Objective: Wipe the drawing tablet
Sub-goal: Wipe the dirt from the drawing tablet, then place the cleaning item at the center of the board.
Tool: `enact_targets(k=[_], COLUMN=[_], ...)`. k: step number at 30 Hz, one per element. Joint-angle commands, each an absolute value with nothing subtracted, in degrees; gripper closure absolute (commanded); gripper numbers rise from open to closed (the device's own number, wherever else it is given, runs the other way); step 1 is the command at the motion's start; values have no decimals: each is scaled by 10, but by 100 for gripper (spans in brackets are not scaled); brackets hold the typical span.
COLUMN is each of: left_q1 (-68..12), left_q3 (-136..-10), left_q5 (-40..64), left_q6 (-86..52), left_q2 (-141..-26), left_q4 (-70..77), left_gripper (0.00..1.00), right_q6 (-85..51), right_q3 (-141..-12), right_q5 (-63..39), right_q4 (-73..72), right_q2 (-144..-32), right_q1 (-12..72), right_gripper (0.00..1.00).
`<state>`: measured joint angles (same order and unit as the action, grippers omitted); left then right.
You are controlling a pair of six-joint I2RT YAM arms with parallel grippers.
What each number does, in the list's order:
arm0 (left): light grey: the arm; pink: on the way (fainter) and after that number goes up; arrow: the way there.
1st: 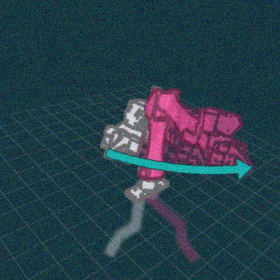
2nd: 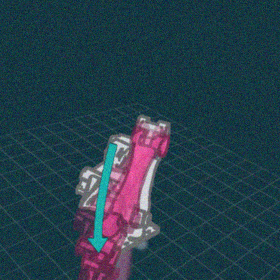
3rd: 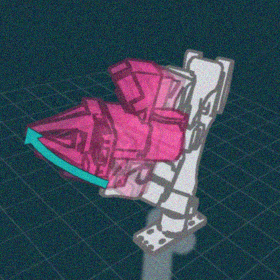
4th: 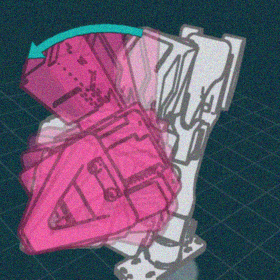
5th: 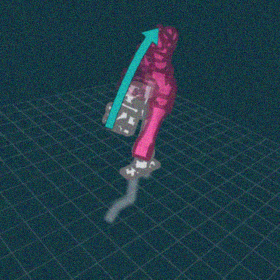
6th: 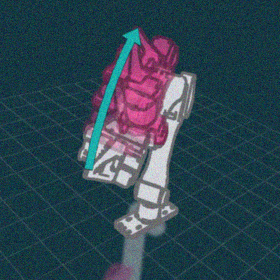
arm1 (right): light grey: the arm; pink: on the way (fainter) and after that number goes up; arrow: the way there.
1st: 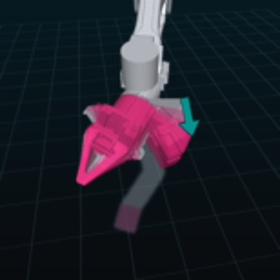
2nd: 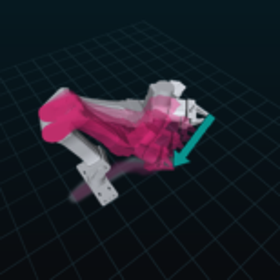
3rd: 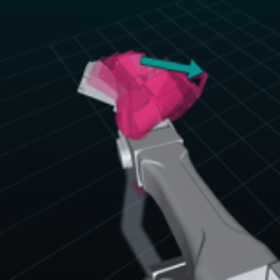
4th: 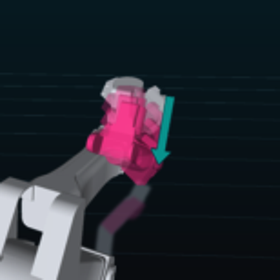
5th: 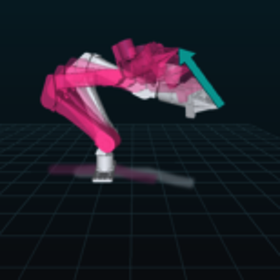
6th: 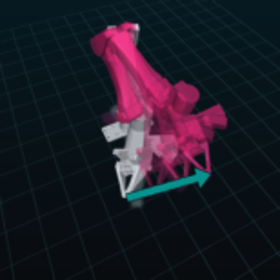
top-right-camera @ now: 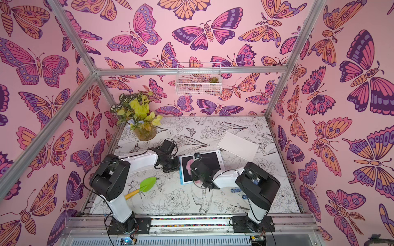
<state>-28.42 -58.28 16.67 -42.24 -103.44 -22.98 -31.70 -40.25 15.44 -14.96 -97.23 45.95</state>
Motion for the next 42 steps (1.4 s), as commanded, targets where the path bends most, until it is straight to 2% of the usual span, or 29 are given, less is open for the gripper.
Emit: enact_targets(k=[1,4,13,19,24,31,33,38,42], left_q1=[-290,-290,-289,-289,-289,-289,-289,-289,-289], left_q3=[-539,-540,-546,-571,-609,-659,-668,-681,-682], left_q5=[100,98,101,102,106,129,134,139,147], left_q6=[-419,-419,-417,-410,-403,-403,-405,-410,-412], left_q2=[-1103,-1102,-1096,-1082,-1072,-1057,-1048,-1018,-993], left_q4=[-316,-316,-323,-334,-348,-355,-356,-355,-355], left_gripper=[95,95,95,94,90,78,74,69,66], right_q6=[-359,-370,-474,-482,-432,-380,-373,-363,-362], right_q3=[-357,-338,-403,-422,-431,-450,-455,-485,-515], right_q5=[185,163,206,188,146,91,83,94,133], right_q4=[-57,-23,140,264,319,358,362,392,424], right_q2=[-935,-905,-842,-771,-757,-792,-800,-811,-790], right_q1=[350,283,270,171,93,46,39,30,30], right_gripper=[100,100,100,100,97,91,85,56,41])
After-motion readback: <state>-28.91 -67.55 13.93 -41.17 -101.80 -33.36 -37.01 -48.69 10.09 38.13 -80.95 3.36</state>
